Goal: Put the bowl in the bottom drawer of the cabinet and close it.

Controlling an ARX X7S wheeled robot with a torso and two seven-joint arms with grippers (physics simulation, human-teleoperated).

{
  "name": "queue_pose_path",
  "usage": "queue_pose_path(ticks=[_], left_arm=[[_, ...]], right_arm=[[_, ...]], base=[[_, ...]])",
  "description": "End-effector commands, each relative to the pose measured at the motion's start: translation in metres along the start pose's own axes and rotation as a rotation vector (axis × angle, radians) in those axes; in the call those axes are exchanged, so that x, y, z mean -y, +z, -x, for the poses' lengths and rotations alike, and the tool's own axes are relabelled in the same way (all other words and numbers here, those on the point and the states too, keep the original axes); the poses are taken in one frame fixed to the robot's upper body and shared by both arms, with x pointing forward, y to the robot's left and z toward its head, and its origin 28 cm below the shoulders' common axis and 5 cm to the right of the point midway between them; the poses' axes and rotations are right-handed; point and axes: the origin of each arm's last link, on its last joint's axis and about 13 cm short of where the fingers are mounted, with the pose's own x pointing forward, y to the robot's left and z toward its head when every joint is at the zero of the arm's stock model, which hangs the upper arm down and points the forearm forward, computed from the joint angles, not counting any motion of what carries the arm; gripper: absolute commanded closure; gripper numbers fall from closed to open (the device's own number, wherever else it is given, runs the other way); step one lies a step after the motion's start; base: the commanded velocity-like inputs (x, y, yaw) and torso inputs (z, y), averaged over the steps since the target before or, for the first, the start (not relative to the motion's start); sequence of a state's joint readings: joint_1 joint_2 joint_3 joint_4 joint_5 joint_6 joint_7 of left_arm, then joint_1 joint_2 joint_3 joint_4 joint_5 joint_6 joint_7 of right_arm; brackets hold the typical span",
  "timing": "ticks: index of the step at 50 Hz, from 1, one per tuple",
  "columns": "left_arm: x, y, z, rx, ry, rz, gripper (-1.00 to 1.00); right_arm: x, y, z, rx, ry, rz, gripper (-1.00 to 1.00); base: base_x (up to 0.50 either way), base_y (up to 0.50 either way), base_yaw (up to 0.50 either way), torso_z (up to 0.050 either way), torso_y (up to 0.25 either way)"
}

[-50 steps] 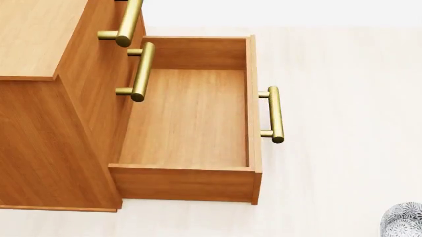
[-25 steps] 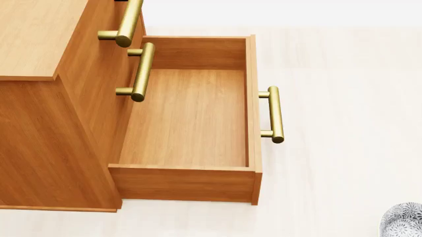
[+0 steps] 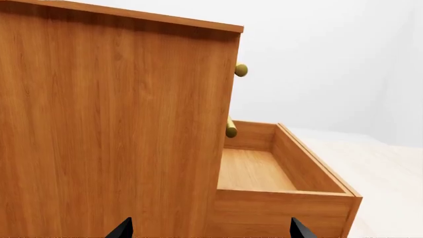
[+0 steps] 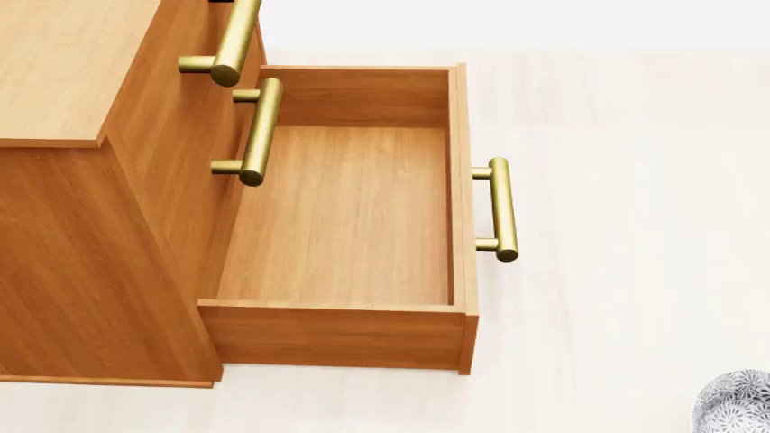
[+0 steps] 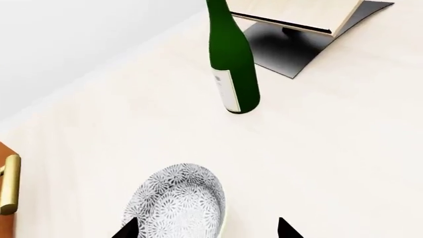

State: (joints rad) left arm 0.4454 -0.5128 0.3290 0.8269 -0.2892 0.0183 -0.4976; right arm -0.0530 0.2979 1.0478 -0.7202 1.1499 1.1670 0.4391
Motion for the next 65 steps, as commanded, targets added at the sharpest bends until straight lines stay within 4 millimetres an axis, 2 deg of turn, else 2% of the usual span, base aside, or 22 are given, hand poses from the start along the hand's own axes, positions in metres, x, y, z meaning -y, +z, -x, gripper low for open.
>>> queue_pose_path(ticks=[1, 15, 19, 38, 65], left_arm=[[0.0, -0.002, 0.0, -0.004, -0.001, 0.0, -1.0], [0.0, -0.004, 0.0, -0.008, -0.002, 0.0, -1.0], [0.0, -0.005, 0.0, -0.009, -0.002, 0.0, -1.0], [-0.001, -0.007, -0.001, -0.013, -0.001, 0.001, -1.0], [-0.003, -0.005, -0.002, -0.011, 0.01, 0.002, -1.0]], right_arm=[[-0.007, 0.003, -0.011, -0.056, -0.017, 0.001, -1.0], [-0.017, 0.007, -0.019, -0.115, 0.006, 0.02, -1.0], [-0.019, 0.008, -0.022, -0.112, -0.045, 0.054, -1.0], [-0.026, 0.014, -0.039, -0.14, -0.076, 0.057, -1.0], [-0.031, 0.003, -0.064, -0.18, -0.108, 0.083, -1.0]], base=[[0.0, 0.0, 0.0, 0.0, 0.0], [0.0, 0.0, 0.0, 0.0, 0.0], [0.0, 0.0, 0.0, 0.0, 0.0], [0.0, 0.0, 0.0, 0.0, 0.0], [0.0, 0.0, 0.0, 0.0, 0.0]])
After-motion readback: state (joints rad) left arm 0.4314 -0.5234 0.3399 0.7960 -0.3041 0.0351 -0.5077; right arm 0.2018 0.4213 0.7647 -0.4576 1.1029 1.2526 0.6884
